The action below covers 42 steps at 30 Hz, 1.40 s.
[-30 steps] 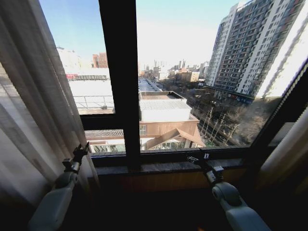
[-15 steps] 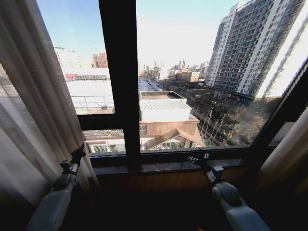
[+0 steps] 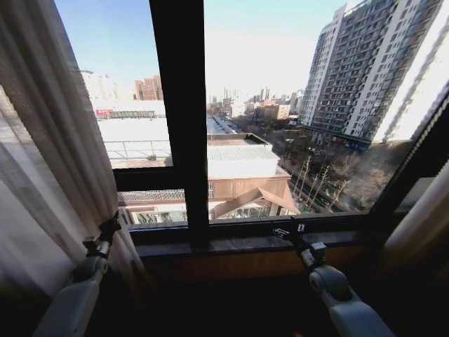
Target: Open the curtains by pulling them apart, changing their state from closed to fully open.
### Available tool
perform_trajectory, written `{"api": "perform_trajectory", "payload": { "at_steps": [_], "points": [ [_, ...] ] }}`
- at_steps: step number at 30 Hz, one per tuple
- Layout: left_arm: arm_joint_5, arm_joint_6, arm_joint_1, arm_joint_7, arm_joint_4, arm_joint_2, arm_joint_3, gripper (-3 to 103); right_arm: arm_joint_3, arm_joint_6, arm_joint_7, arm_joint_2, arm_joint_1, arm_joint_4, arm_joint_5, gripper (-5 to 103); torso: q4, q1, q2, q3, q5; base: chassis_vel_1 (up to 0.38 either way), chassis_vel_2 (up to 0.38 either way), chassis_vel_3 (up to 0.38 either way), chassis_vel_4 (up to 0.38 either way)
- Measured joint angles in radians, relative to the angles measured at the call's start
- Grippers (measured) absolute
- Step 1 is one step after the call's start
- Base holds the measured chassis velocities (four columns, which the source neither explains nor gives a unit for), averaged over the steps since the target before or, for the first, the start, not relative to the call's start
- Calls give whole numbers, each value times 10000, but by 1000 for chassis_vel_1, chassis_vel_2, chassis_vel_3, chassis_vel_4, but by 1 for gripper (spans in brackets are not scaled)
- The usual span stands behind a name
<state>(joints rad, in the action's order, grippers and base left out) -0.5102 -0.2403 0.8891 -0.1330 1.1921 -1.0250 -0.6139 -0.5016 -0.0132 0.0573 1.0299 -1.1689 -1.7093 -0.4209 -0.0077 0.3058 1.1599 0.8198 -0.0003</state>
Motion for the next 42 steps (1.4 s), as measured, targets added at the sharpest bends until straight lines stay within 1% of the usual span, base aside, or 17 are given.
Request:
{"api": "perform_trajectory", "payload": {
  "at_steps": [2, 7, 11, 14, 16, 18, 25, 26, 32, 36, 38, 42],
  "points": [
    [-6, -1, 66, 26, 84, -36, -32, 0, 0, 0, 0, 0, 0, 0, 0, 100, 1, 0, 1, 0, 5, 242, 238, -251, -245],
    [-6, 9, 263, 183, 395, -213, -127, 0, 0, 0, 0, 0, 0, 0, 0, 100, 1, 1, 0, 1, 0, 258, 268, -263, -262],
    [0, 30, 432, 221, 613, -369, -197, 0, 0, 0, -1, 0, 0, 0, 0, 100, -1, 4, -1, 1, 6, 336, 288, -330, -309],
    [38, 18, 566, 241, 700, -441, -256, 0, 0, 0, -1, 0, 0, 0, 0, 100, -2, 4, -1, 0, 3, 409, 300, -401, -302],
    [44, 10, 599, 244, 720, -443, -276, 0, 1, 0, 0, 0, 0, 0, 0, 100, -1, 4, 0, 1, 7, 455, 282, -447, -278],
    [47, -7, 649, 247, 749, -438, -305, 0, 0, 0, 0, 0, 0, 0, 0, 100, 0, 3, 0, 0, 0, 495, 274, -477, -272],
    [39, -43, 686, 277, 754, -276, -344, 0, 0, 0, 0, 0, 0, 0, 0, 100, 3, -3, 1, -1, 2, 474, 253, -474, -244],
    [36, -54, 686, 279, 743, -257, -345, 0, 0, 0, 0, 0, 0, 0, 0, 100, -1, -4, 2, -1, -1, 389, 279, -435, -267],
    [30, -125, 698, 286, 715, -239, -348, 0, 1, 0, 0, 0, 0, 1, 0, 100, -2, -3, 1, 0, 4, 378, 315, -389, -305],
    [25, -161, 718, 285, 713, -255, -345, 0, 1, 0, 0, 0, 0, 0, 0, 100, 0, -2, 1, 1, 0, 345, 342, -325, -366],
    [13, -173, 723, 285, 713, -248, -343, 0, 1, 0, 0, 0, 0, 0, 0, 100, -4, -2, 1, 0, 5, 333, 368, -336, -366],
    [-6, -209, 737, 285, 719, -206, -346, 0, 1, 0, 0, 0, 0, 0, 0, 100, 3, 5, 0, 3, -1, 346, 337, -334, -356]
  ]
}}
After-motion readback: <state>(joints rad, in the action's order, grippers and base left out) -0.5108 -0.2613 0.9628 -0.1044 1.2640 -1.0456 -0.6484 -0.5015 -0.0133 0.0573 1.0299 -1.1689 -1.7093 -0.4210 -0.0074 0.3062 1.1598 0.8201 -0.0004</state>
